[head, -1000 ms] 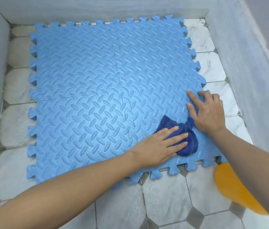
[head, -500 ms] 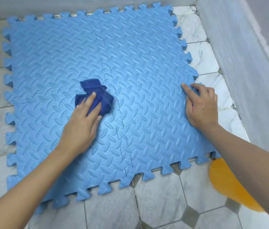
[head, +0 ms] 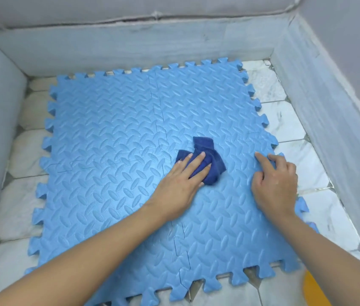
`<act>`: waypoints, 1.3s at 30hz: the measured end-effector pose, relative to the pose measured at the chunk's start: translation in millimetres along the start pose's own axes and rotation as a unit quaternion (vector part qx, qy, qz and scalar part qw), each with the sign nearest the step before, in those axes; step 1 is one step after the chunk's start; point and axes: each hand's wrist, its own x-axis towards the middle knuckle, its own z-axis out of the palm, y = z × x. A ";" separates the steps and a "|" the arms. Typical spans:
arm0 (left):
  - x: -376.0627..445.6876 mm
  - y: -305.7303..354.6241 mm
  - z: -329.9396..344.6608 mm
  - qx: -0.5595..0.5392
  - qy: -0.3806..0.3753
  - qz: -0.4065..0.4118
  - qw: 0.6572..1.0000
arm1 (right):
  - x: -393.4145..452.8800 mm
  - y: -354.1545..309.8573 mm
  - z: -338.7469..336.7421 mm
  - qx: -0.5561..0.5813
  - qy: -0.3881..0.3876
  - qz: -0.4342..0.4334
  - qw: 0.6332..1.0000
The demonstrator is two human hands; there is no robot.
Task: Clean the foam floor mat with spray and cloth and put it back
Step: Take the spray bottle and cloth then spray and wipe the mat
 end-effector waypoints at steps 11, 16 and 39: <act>129.9 -10.6 -14.1 0.036 -0.029 -0.008 0.999 | -4.0 -18.8 8.3 0.079 -0.106 -0.041 0.990; 156.3 -44.8 -27.9 0.051 -0.017 -0.051 0.997 | -2.5 -17.8 11.1 0.102 -0.105 -0.037 0.988; -73.5 -80.9 -27.8 0.014 0.099 -0.207 0.973 | -2.3 -24.2 3.9 0.053 -0.105 -0.042 0.992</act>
